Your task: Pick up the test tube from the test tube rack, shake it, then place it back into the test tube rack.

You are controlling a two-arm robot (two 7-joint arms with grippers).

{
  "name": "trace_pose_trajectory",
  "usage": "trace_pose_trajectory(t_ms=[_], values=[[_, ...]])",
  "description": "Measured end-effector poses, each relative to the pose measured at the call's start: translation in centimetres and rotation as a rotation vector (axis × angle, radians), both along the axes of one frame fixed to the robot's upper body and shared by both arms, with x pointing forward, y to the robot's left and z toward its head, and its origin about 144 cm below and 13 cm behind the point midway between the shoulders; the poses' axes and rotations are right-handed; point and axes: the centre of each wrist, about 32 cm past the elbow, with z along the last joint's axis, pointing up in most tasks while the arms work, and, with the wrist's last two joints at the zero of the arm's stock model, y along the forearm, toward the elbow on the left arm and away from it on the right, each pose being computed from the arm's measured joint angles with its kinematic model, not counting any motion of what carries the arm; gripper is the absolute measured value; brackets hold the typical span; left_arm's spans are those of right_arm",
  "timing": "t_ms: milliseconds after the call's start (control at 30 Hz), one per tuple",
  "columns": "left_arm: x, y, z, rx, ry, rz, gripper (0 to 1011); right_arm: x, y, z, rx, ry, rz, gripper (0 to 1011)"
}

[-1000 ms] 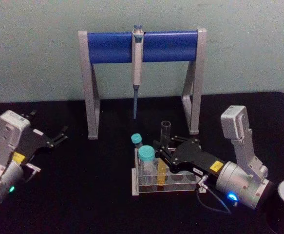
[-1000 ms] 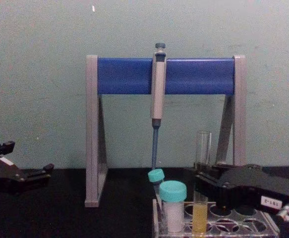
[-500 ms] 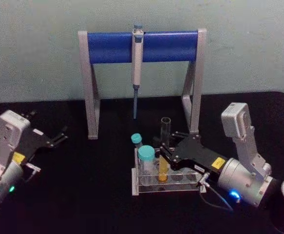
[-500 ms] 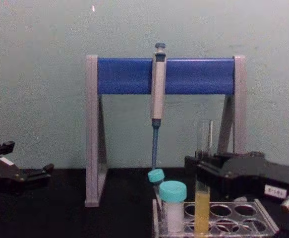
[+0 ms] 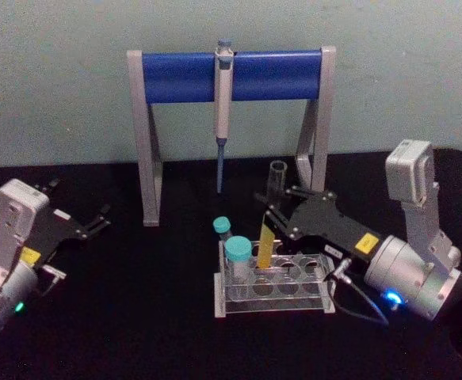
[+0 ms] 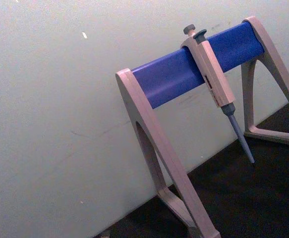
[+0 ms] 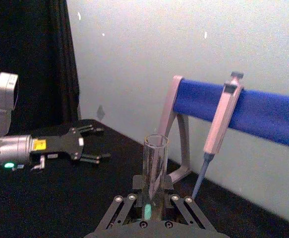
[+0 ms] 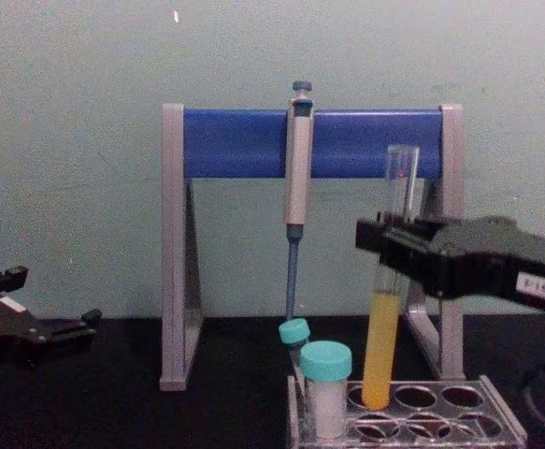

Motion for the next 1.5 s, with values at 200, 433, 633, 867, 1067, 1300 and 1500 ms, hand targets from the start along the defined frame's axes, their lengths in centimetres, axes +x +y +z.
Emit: trace_pose_trajectory(t_ms=[200,433,633,867,1067,1300,1500], values=[[0.0,0.0,0.0,0.0,0.0,0.0,1001,1.0,-0.1,1.1,0.006,-0.035,-0.021,233],[0.0,0.0,0.0,0.0,0.0,0.0,1001,2.4,-0.1,1.8,0.004,-0.062,-0.053,233],[0.0,0.0,0.0,0.0,0.0,0.0,1001,3.4,-0.1,1.8,0.0,-0.061,-0.076,233],[0.0,0.0,0.0,0.0,0.0,0.0,1001,4.0,-0.3,1.7,-0.001,-0.053,-0.101,233],[0.0,0.0,0.0,0.0,0.0,0.0,1001,3.9,-1.0,1.8,-0.019,-0.063,-0.137,233],[0.0,0.0,0.0,0.0,0.0,0.0,1001,2.7,-2.2,2.0,-0.072,-0.066,-0.156,233],[0.0,0.0,0.0,0.0,0.0,0.0,1001,1.1,-2.6,2.2,-0.099,-0.054,-0.12,233]])
